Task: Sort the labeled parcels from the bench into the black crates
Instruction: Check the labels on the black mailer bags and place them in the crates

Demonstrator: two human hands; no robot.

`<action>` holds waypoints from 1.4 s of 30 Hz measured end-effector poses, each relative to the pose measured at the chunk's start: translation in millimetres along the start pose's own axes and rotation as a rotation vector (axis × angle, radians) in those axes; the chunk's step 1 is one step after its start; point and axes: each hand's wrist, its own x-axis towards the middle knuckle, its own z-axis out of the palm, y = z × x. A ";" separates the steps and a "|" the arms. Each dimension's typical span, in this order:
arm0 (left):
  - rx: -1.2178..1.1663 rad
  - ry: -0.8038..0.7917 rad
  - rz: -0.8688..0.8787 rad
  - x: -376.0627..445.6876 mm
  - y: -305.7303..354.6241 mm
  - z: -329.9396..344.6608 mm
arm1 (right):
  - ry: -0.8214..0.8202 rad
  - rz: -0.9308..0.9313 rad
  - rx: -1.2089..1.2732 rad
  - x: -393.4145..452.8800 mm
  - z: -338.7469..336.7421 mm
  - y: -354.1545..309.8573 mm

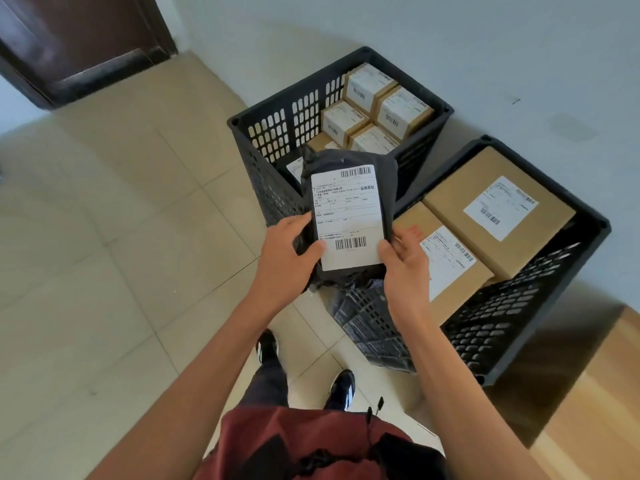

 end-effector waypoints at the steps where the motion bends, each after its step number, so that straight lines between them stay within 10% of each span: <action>1: -0.009 -0.005 -0.005 10.7 -1.6 -5.5 | 0.005 -0.001 -0.011 8.6 8.9 -2.0; 26: -0.207 -0.349 -0.042 262.9 -31.0 -83.9 | 0.156 0.035 -0.364 185.5 175.1 -63.4; 42: -0.530 -0.458 -0.793 367.7 -53.5 -18.2 | -0.133 0.175 -0.727 349.1 178.9 7.4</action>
